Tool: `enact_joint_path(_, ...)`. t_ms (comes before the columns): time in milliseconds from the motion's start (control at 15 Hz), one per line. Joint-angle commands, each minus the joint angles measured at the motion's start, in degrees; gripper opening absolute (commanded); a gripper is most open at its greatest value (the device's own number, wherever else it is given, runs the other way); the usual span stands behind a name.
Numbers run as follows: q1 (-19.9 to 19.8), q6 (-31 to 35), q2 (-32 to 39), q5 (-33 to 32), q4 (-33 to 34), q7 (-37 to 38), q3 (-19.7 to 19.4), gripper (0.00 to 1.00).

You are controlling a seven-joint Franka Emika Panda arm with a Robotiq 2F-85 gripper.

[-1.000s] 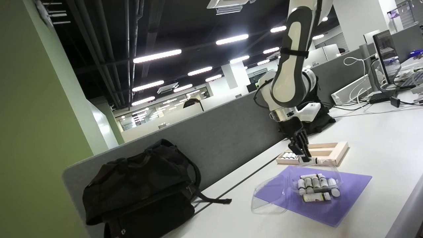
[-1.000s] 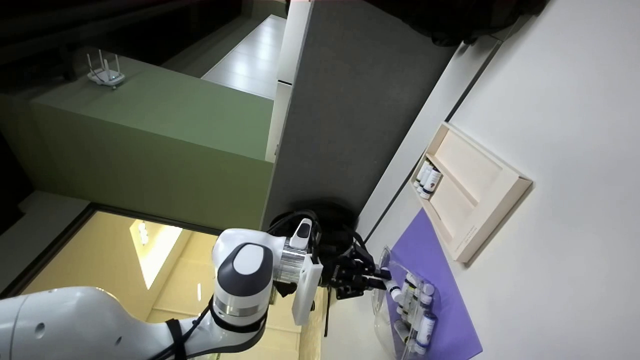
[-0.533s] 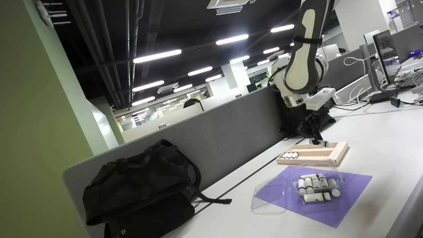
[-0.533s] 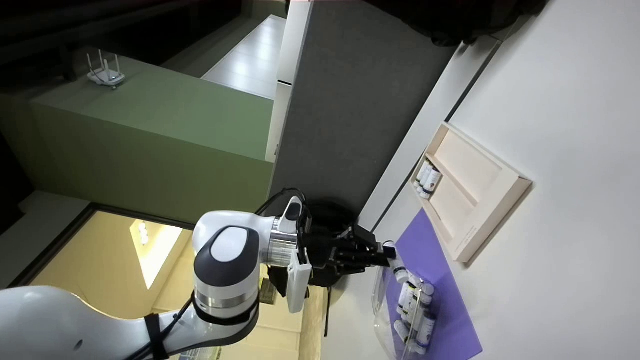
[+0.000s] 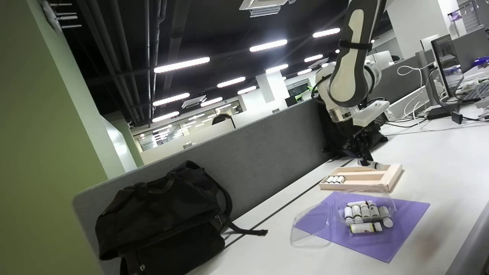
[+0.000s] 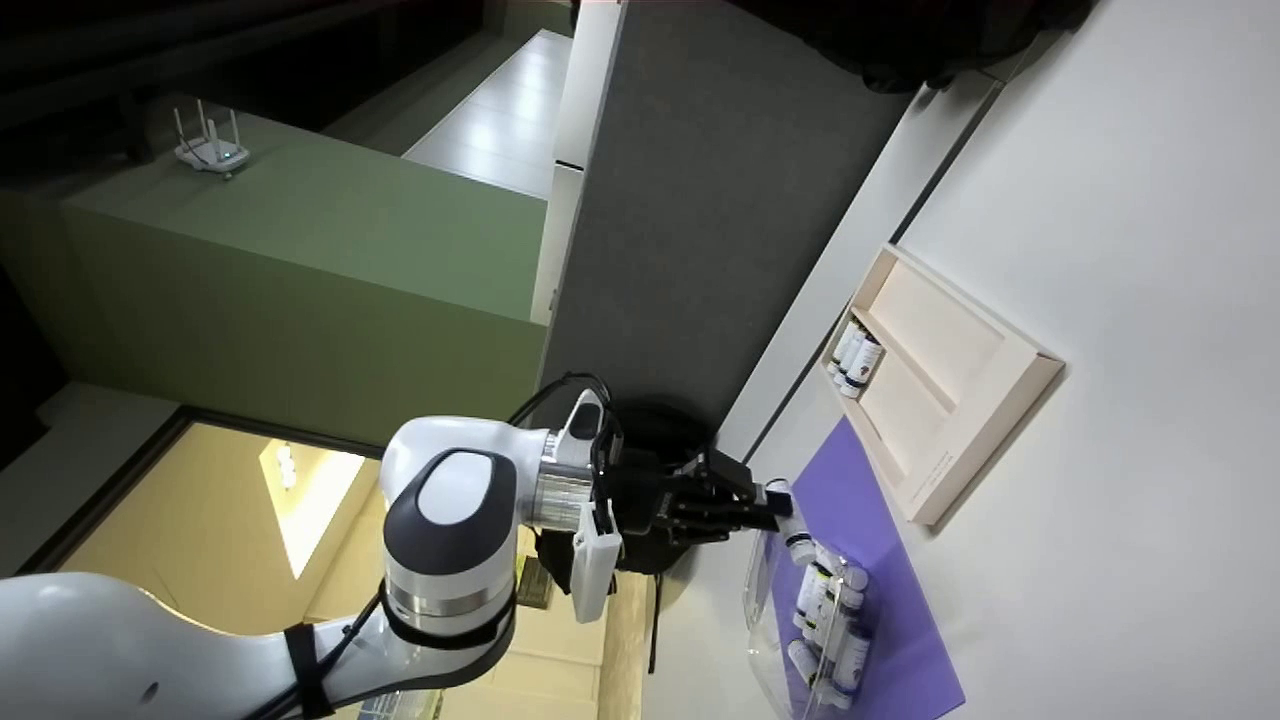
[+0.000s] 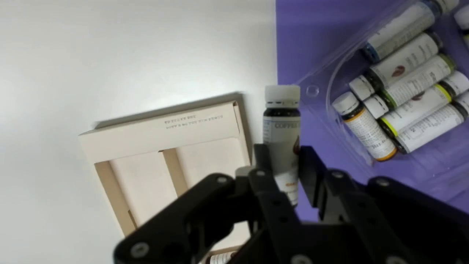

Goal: Remove one bottle and put it in the wooden box

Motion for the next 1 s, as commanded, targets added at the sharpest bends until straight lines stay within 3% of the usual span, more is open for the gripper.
enact_joint_path(0,-5.4,4.5,-2.1,12.4,-2.4,-5.5,1.7,0.1)
enact_joint_path(400,-14.6,6.4,-4.4,42.2,-4.7,-22.3,4.3,0.1)
enact_joint_path(467,-17.4,7.3,-5.2,47.8,-5.1,-26.6,6.5,0.1)
enact_joint_path(533,-13.7,6.1,-1.8,41.4,-2.6,-22.7,3.6,0.35)
enact_joint_path(667,-16.5,6.7,-2.8,46.3,-3.3,-26.8,5.1,0.35)
enact_joint_path(933,-17.0,6.8,-3.5,46.9,-3.8,-26.9,6.0,0.35)
